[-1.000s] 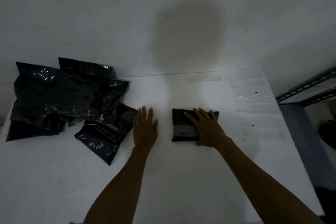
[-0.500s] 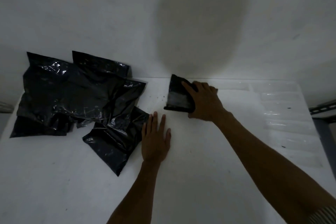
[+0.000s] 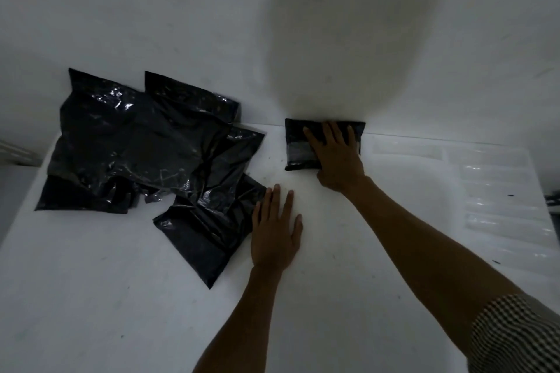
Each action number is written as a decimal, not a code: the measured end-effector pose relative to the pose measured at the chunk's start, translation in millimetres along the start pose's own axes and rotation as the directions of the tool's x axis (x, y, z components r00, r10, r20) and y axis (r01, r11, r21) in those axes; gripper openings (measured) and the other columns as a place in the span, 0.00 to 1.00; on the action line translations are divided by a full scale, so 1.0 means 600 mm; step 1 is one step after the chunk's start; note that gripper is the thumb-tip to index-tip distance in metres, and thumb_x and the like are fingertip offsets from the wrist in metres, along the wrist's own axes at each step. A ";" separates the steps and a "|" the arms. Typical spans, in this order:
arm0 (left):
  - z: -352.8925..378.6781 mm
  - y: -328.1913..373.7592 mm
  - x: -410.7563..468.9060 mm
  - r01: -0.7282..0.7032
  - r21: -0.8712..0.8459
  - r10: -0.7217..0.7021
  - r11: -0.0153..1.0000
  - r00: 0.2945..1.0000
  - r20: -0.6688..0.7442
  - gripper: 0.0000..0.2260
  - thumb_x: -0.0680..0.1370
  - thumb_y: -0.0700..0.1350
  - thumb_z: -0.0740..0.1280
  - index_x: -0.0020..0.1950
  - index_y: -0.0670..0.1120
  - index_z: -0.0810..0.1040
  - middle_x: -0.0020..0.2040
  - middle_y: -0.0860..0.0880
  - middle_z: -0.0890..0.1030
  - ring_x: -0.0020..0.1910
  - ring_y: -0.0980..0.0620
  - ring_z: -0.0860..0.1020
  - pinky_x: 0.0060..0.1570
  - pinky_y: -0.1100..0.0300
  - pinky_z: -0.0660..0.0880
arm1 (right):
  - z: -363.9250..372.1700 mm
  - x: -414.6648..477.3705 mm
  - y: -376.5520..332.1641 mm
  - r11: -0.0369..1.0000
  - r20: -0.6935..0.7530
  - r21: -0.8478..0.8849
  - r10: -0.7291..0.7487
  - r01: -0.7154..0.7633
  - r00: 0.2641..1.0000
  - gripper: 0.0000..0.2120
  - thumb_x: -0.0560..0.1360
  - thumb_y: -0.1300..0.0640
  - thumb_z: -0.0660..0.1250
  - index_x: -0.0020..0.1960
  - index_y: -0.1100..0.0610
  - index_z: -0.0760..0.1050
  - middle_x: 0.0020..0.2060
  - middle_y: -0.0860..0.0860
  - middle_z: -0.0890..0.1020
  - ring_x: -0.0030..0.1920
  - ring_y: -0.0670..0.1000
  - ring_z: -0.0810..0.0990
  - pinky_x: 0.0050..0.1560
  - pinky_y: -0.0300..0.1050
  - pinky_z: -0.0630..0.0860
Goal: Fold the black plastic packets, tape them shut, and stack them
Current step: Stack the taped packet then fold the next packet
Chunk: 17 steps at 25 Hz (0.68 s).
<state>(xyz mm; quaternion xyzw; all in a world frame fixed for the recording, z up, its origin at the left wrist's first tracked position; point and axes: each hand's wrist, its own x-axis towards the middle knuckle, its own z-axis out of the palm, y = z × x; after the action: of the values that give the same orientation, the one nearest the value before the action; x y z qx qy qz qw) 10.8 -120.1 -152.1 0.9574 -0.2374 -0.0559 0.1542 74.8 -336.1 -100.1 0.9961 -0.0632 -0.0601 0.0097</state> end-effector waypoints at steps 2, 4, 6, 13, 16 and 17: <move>-0.007 0.001 -0.005 -0.023 -0.077 0.018 0.997 0.998 -0.060 0.25 0.84 0.54 0.54 0.80 0.50 0.56 0.80 0.45 0.53 0.80 0.49 0.49 0.76 0.46 0.56 | 0.016 -0.039 -0.022 0.995 -0.107 0.094 0.037 -0.027 0.994 0.46 0.68 0.59 0.71 0.80 0.51 0.51 0.78 0.61 0.56 0.79 0.61 0.50 0.76 0.66 0.50; -0.020 0.000 -0.019 -0.113 -0.137 0.083 0.984 0.975 -0.208 0.23 0.83 0.50 0.58 0.78 0.47 0.63 0.79 0.43 0.60 0.79 0.46 0.56 0.73 0.42 0.59 | 0.047 -0.104 -0.047 0.972 -0.168 0.224 0.108 -0.069 0.980 0.41 0.71 0.60 0.68 0.80 0.54 0.53 0.78 0.62 0.54 0.79 0.60 0.48 0.76 0.64 0.53; -0.041 -0.017 -0.037 -0.101 -0.109 0.050 0.989 0.916 -0.399 0.20 0.82 0.48 0.59 0.74 0.46 0.70 0.74 0.42 0.68 0.75 0.44 0.64 0.71 0.40 0.62 | 0.082 -0.181 -0.074 0.932 -0.150 0.332 0.203 -0.144 0.968 0.34 0.77 0.57 0.63 0.79 0.56 0.55 0.78 0.62 0.55 0.79 0.59 0.50 0.75 0.63 0.56; -0.084 -0.135 -0.078 0.542 -0.245 -0.594 0.804 0.753 -0.281 0.20 0.82 0.49 0.59 0.73 0.43 0.69 0.75 0.36 0.63 0.74 0.36 0.61 0.63 0.36 0.69 | 0.121 -0.330 -0.135 0.887 -0.035 0.372 0.307 -0.273 0.951 0.25 0.84 0.49 0.48 0.79 0.54 0.56 0.79 0.59 0.54 0.79 0.57 0.49 0.77 0.59 0.54; -0.080 -0.132 -0.103 0.537 -0.220 -0.574 0.814 0.802 -0.167 0.23 0.81 0.50 0.62 0.75 0.44 0.66 0.76 0.37 0.61 0.75 0.37 0.60 0.60 0.35 0.71 | 0.119 -0.362 -0.145 0.896 0.007 0.355 0.283 -0.267 0.959 0.26 0.83 0.46 0.46 0.80 0.52 0.52 0.79 0.58 0.50 0.80 0.56 0.46 0.78 0.58 0.51; -0.081 -0.120 -0.113 0.545 -0.227 -0.582 0.807 0.799 -0.151 0.23 0.81 0.51 0.61 0.75 0.45 0.66 0.76 0.37 0.61 0.75 0.36 0.60 0.59 0.36 0.71 | 0.115 -0.372 -0.146 0.896 0.007 0.358 0.279 -0.263 0.960 0.26 0.83 0.46 0.47 0.80 0.52 0.54 0.79 0.58 0.51 0.79 0.56 0.47 0.78 0.58 0.52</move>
<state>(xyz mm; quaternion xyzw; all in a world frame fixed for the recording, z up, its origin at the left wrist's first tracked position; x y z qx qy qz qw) -8.7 -15.0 -127.2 0.9678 0.0827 -0.0166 0.2373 -142.6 -221.4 -144.6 0.9639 -0.2109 -0.0233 -0.1606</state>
